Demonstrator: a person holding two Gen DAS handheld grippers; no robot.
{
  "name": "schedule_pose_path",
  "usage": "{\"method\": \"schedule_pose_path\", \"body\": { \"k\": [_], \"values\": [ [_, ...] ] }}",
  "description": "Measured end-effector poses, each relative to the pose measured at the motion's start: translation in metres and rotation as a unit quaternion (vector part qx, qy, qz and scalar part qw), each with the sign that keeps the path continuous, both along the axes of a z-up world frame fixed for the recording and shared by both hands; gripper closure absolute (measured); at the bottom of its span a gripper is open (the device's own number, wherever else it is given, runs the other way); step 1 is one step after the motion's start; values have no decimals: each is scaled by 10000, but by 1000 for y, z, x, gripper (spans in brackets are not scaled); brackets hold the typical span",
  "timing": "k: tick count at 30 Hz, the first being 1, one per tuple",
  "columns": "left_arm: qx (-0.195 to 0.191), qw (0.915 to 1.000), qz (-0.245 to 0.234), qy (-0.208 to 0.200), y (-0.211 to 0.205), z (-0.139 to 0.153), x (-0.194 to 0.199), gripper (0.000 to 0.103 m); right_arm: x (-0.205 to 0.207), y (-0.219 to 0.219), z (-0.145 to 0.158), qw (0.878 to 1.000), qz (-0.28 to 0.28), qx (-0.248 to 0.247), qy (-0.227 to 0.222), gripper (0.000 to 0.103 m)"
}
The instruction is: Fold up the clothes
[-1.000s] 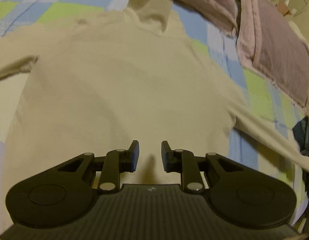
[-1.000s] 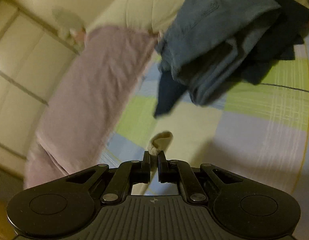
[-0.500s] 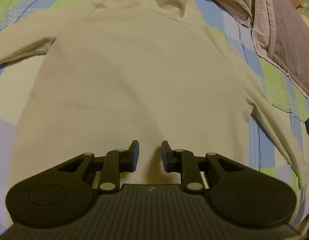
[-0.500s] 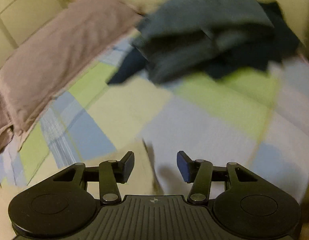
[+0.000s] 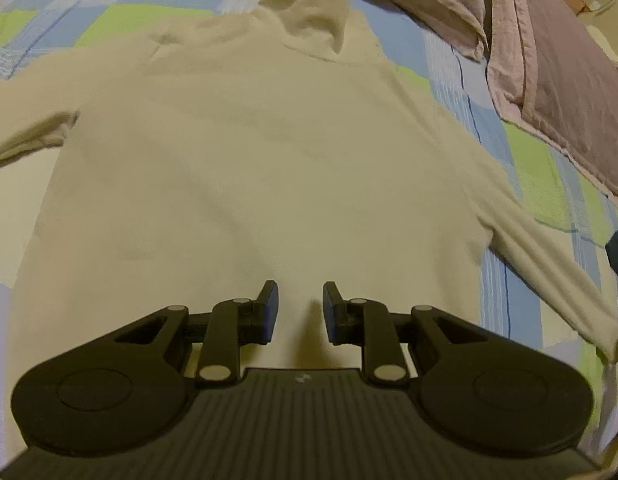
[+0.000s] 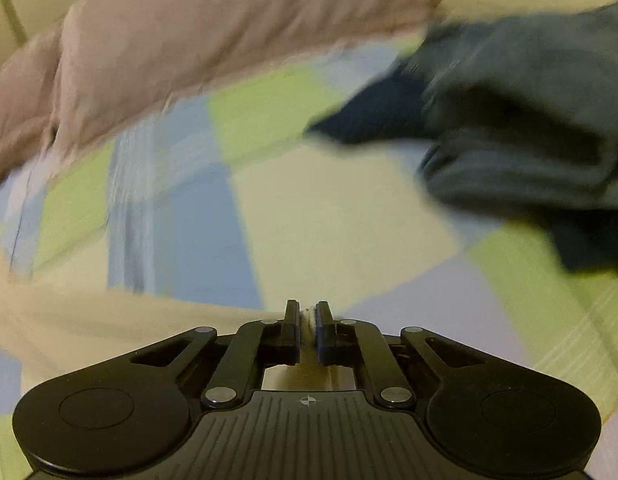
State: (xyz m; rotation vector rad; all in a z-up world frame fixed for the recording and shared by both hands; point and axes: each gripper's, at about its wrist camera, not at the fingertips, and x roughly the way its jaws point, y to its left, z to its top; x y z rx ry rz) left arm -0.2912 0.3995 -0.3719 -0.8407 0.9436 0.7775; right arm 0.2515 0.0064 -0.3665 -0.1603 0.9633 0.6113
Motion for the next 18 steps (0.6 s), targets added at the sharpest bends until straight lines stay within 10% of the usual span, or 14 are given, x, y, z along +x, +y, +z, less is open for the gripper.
{"method": "schedule_pose_path", "body": {
  "k": [10,18],
  "values": [
    [47,9973,-651,-328,22,9,44,84,-6,-1,-4,9919,-1250,11,248,60],
    [-88,9719,-2146,-964,36,21,176,64,-24,-57,-3,9580,-2388,856,1335,58]
  ]
}}
